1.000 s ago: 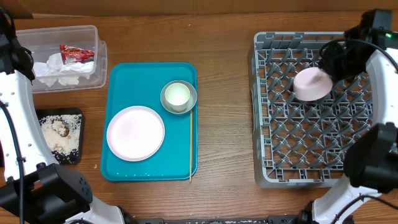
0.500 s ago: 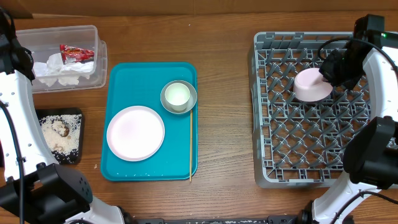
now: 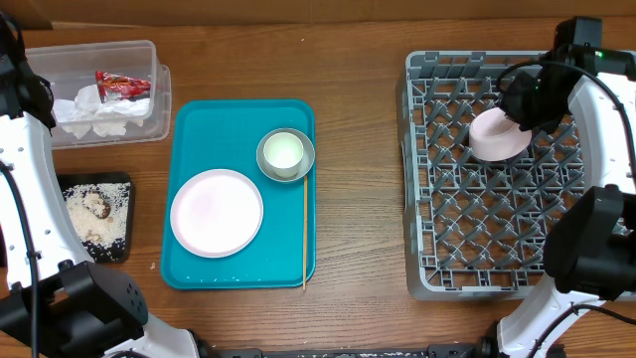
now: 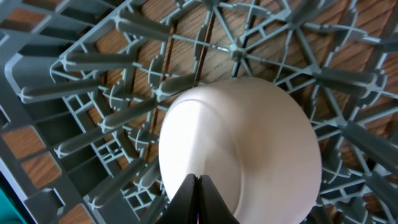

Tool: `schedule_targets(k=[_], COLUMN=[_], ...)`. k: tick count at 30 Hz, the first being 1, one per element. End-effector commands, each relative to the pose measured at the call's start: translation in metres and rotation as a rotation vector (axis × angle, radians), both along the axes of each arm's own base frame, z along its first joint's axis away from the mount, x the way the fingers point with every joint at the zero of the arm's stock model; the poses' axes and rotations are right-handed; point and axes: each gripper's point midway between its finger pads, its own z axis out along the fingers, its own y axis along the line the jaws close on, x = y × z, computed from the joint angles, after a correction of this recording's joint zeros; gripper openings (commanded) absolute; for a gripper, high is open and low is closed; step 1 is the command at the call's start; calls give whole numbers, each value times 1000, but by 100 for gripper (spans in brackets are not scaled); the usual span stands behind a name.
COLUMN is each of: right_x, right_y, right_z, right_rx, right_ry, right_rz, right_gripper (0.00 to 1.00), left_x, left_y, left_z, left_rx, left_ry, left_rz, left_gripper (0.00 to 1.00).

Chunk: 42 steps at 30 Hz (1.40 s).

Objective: Sort waste into correct bins and load items into the dishwasher
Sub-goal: 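Release the bowl and lift the right gripper from the rack, then grasp the rim of the white plate on the teal tray with the right gripper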

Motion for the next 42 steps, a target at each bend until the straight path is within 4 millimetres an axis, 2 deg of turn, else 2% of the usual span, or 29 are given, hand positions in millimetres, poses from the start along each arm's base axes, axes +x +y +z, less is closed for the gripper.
schedule_targets(k=[1,6,10,13,15,16,17,19,20,21,23,26,29,30,31,32,33,34,35,39,42], right_x=[-3,-22,-30,-35,-37,-38,-41,-42,-41,-39,-40,-44,-47,-47,-47,-48,-50,-54,-57,-83,-105], right_y=[2,-15,-23,-32,-33,-33,-29,-16,-2,34,72,132,188,205,220,239,257,288,305,366,399], right_z=[11,-9,-9,7,25,37,58,81,93,116,134,151,154,153,152,150,146,135,127,96,73], right_rx=[-16,-81,-101,-146,-156,-158,-158,-131,-98,-1,99,208,265,271,276,282,286,279,276,293,278], right_ry=[-18,76,104,82,37,7,-50,-120,-163,-251,-314,-366,-385,-391,-397,-401,-400,-391,-380,-311,-254], right_rz=[27,-93,-174,-242,-253,-256,-253,-212,-150,-15,101,253,398,439,478,522,562,628,663,804,866], right_gripper=[4,4,4,4,4,4,4,4,4,4,8,15,30,45,88,100,100,100,100,95,91], left_x=[1,1,1,1,1,1,1,1,1,1,1,1,1,1,1,1,1,1,1,1,1], left_y=[0,0,0,0,0,0,0,0,0,0,0,0,0,0,0,0,0,0,0,0,0], left_z=[0,0,0,0,0,0,0,-1,-1,0,0,0,-1,0,0,0,-1,0,0,0,0], left_rx=[14,14,14,14,14,14,14,14,14,14,14,14,14,14,14,14,14,14,14,14,14], left_ry=[20,20,20,20,20,20,20,20,20,20,20,20,20,20,20,20,20,20,20,20,20], left_rz=[-6,-6,-6,-6,-6,-6,-6,-6,-6,-6,-6,-6,-6,-6,-6,-6,-6,-6,-6,-6,-6], left_gripper=[100,100,100,100,100,100,100,100,100,100,100,100,100,100,100,100,100,100,100,100,100])
